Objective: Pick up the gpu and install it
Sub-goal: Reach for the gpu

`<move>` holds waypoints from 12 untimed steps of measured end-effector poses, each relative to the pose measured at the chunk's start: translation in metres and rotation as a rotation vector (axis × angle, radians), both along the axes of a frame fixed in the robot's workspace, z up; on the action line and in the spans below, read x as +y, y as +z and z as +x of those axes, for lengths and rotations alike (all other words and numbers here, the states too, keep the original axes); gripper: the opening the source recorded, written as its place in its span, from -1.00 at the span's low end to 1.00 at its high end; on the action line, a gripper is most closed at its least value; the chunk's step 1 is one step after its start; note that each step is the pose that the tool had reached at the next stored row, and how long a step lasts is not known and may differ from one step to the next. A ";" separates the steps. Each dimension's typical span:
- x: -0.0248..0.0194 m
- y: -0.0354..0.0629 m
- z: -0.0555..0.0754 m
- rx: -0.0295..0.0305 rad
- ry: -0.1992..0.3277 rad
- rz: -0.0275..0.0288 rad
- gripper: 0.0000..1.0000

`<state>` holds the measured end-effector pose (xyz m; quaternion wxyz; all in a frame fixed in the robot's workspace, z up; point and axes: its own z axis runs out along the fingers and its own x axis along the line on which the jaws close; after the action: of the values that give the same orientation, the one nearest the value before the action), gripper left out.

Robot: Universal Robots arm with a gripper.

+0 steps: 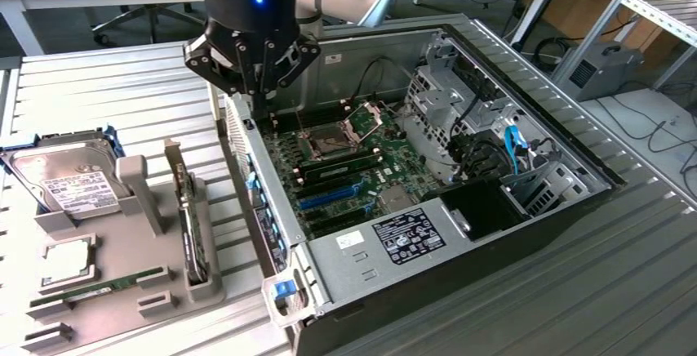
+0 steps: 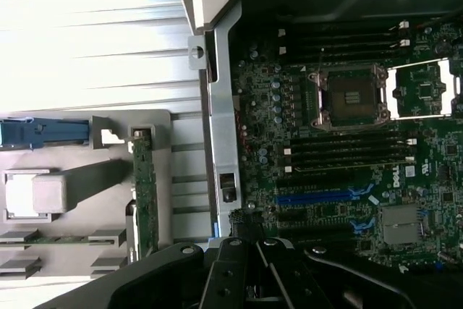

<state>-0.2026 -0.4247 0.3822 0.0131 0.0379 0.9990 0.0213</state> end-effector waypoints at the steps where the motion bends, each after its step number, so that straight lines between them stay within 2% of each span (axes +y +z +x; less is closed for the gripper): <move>1: 0.0000 -0.0002 -0.001 -0.0001 0.000 0.0000 -0.79; 12: -0.0001 -0.0012 -0.006 0.0000 0.000 -0.0003 -0.79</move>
<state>-0.2087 -0.4249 0.3810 0.0131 0.0379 0.9990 0.0211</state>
